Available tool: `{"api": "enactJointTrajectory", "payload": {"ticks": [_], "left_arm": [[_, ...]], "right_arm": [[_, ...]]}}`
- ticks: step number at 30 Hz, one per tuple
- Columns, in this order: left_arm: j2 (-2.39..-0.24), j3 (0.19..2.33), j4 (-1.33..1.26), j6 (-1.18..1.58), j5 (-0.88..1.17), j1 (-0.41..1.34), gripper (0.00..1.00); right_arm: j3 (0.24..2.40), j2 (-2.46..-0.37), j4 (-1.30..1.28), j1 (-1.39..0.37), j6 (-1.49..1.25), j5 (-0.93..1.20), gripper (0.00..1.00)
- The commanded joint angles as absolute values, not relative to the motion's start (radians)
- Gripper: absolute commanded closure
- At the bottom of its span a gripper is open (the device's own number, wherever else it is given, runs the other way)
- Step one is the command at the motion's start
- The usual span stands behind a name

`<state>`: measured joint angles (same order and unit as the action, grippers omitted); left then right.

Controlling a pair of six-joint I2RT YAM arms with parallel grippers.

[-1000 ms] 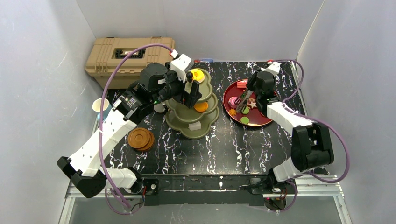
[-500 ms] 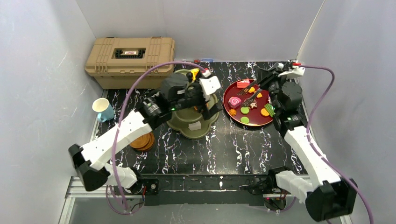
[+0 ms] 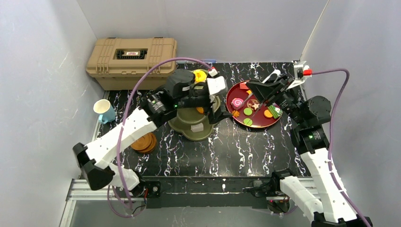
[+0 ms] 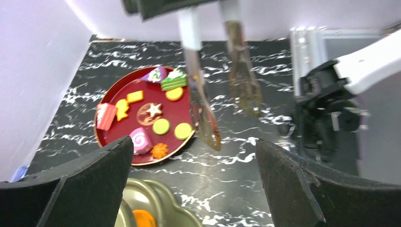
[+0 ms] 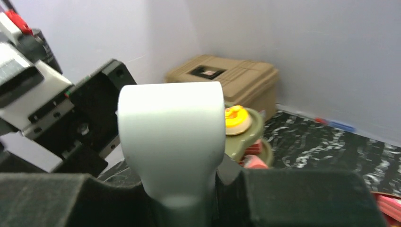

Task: Serve the afternoon tea
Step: Adjust the clamp.

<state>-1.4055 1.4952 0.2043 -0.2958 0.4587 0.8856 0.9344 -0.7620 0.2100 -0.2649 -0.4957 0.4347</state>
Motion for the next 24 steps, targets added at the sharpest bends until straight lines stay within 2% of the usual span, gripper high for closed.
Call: {"api": "enactJointTrajectory", "payload": {"ticks": [1,7,10,17,24], "left_arm": [[-1.291,1.504,0.27,-0.175,0.622,0.887,0.01],[-1.298,1.516,0.279,-0.024,0.731,0.886,0.01],[-1.321,1.517,0.259,0.052,0.713,0.886,0.01],[-1.399,1.572,0.204,0.177,0.75,0.866,0.02],[-1.443,1.592,0.202,0.215,0.888,0.865,0.25]], "right_arm": [[1.003,-0.808,0.38,-0.27,-0.626,0.686,0.76],[0.969,-0.864,0.75,-0.27,-0.92,0.765,0.76],[0.971,-0.898,0.91,-0.27,-1.03,0.8,0.76],[0.998,-0.921,0.925,-0.277,-1.037,0.844,0.76],[1.016,-0.961,0.95,-0.298,-1.046,0.837,0.76]]}}
